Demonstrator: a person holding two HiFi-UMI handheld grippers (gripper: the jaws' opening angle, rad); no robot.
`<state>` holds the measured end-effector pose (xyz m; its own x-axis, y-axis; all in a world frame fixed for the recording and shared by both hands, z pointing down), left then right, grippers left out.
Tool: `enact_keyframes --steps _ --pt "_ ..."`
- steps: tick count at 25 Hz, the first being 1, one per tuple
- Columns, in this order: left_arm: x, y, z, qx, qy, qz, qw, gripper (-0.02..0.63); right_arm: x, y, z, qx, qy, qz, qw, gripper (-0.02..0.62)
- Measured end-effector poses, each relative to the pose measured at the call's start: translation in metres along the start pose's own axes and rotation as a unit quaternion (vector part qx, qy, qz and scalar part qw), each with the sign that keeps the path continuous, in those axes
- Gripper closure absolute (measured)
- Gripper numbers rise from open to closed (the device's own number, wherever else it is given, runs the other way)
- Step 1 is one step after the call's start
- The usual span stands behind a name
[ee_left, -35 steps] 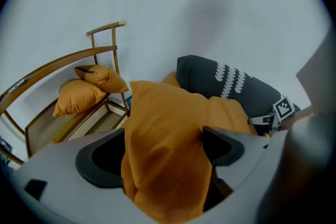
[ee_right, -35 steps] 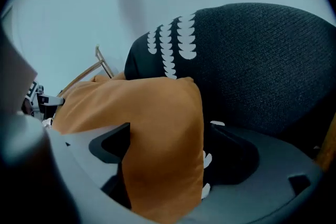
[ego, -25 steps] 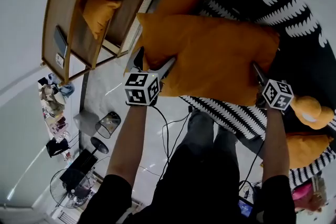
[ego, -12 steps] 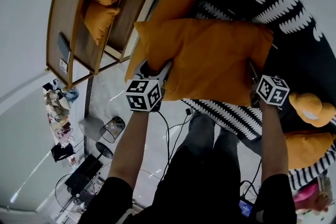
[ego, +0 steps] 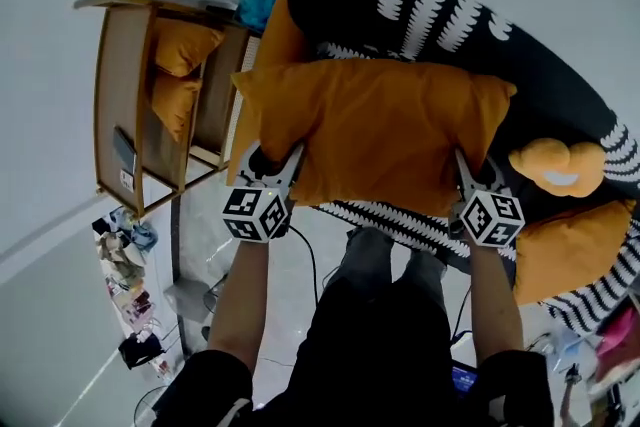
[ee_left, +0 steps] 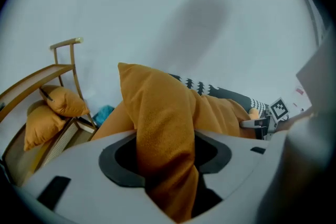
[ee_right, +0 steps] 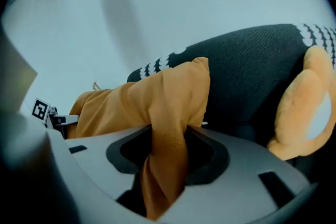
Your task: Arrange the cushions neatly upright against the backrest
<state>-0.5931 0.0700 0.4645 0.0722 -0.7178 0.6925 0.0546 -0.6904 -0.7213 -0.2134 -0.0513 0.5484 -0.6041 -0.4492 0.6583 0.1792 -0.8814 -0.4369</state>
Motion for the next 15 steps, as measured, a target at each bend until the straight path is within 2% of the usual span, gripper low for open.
enact_keyframes --steps 8,15 --pt "0.035 0.075 0.016 0.056 -0.076 0.060 0.9938 0.342 -0.068 0.042 0.000 0.030 -0.042 0.111 0.992 0.388" --pt "0.090 0.129 0.008 0.106 -0.129 0.118 0.9789 0.322 -0.062 0.069 0.005 0.044 -0.079 0.205 0.975 0.381"
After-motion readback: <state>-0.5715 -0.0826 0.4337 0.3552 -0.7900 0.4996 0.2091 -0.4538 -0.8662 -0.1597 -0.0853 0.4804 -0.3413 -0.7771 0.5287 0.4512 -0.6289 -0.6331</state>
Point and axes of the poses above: the fingertips, and each gripper's own axes: x forward along the fingers, z to its right, y out of its top, the point moved 8 cm from there along -x, backward along the fingers, and after that the axes turned 14 degrees about x, right-handed, at the moved point
